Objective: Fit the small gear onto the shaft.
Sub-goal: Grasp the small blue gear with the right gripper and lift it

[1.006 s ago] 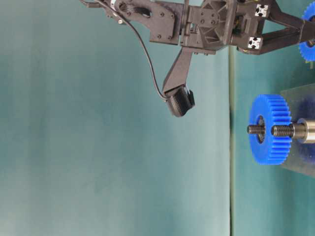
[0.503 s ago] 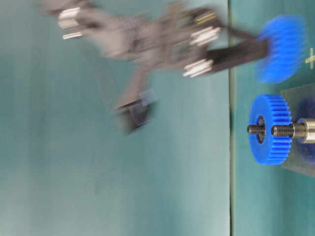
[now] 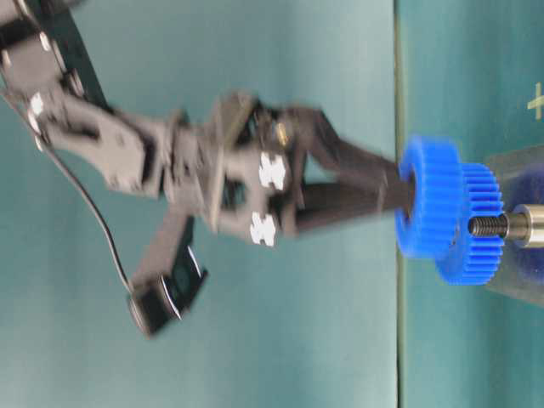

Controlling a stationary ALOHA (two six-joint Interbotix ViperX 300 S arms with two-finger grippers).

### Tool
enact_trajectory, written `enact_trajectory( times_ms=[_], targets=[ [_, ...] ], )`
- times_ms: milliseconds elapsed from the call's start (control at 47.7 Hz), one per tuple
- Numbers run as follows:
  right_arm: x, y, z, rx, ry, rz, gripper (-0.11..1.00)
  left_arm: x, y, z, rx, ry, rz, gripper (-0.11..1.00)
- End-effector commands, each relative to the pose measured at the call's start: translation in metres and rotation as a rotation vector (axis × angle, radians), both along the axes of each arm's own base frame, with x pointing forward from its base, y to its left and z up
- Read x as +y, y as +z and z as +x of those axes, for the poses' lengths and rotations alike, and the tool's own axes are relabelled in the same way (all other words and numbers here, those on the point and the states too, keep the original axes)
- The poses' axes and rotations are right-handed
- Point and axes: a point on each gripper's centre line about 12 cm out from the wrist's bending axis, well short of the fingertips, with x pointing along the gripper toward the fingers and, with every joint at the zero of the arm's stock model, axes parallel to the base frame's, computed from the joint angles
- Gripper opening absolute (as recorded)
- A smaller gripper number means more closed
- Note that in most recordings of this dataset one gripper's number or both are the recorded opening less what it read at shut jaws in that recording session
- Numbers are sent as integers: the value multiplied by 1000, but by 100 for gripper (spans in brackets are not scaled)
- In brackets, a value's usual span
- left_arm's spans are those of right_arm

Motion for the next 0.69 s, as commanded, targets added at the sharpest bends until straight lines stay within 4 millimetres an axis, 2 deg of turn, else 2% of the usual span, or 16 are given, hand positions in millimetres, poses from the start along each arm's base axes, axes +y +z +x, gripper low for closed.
enact_trajectory(
  times_ms=[0, 273, 671],
  targets=[
    [5, 13, 9, -37, 11, 0, 35, 0, 9, 2, -26, -2, 0, 0],
    [9, -2, 12, 13, 22, 6, 35, 0, 9, 2, -26, -2, 0, 0],
    [8, -6, 13, 23, 15, 2, 35, 0, 8, 2, -26, -2, 0, 0]
  ],
)
